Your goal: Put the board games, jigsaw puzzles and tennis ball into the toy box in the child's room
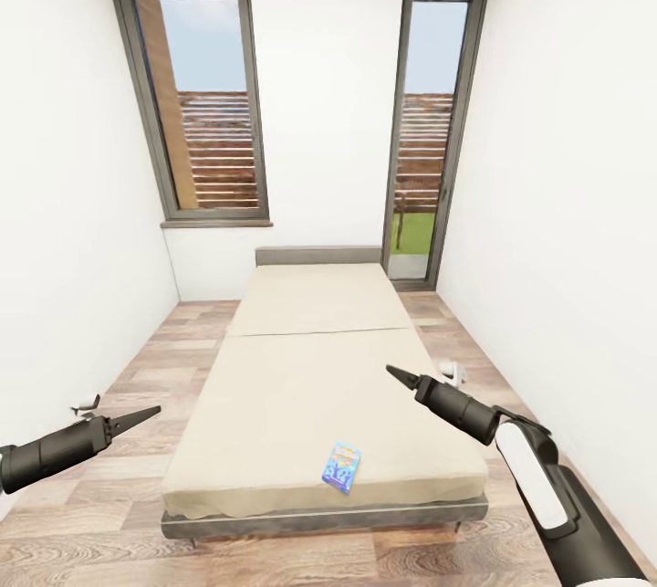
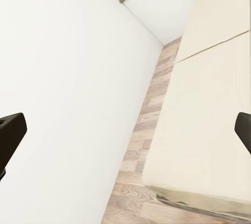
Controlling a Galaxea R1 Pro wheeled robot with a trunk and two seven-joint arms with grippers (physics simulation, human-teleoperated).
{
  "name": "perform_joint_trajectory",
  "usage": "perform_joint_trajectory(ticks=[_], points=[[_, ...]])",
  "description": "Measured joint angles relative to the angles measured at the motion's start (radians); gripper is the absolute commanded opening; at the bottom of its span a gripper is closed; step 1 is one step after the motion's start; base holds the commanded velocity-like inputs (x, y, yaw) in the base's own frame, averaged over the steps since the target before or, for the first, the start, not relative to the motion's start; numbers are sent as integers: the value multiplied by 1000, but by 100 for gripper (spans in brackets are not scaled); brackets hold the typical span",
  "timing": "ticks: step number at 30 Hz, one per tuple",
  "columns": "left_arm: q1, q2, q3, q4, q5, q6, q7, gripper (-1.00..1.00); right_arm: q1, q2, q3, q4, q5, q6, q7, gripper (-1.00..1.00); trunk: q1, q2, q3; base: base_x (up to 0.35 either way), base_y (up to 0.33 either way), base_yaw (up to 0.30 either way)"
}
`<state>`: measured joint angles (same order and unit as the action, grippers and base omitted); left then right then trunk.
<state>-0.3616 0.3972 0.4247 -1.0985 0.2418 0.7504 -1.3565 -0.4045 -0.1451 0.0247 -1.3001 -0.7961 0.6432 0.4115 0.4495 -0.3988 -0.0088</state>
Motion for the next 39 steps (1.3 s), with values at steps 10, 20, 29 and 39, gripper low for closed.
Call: perform_joint_trajectory(ticks=[10, 20, 29, 39], points=[[0, 0, -1, 0, 3, 0, -6, 100, -5, 1, -11, 216, -3, -2, -36, 100, 0, 0, 0, 0, 0, 0], [0, -1, -7, -2, 9, 13, -36, 100, -28, 2, -9, 525, 2, -191, -100, 100, 0, 0, 0, 0, 0, 0], [0, -5, -9, -12, 9, 63, -59, 100, -29, 35, 1, 877, -1, -495, -124, 100, 0, 0, 0, 0, 0, 0], [6, -55, -80, -139, 9, 227, -61, 100, -29, 71, -8, 939, -49, -579, -115, 100, 23, -41, -17, 0, 0, 0]])
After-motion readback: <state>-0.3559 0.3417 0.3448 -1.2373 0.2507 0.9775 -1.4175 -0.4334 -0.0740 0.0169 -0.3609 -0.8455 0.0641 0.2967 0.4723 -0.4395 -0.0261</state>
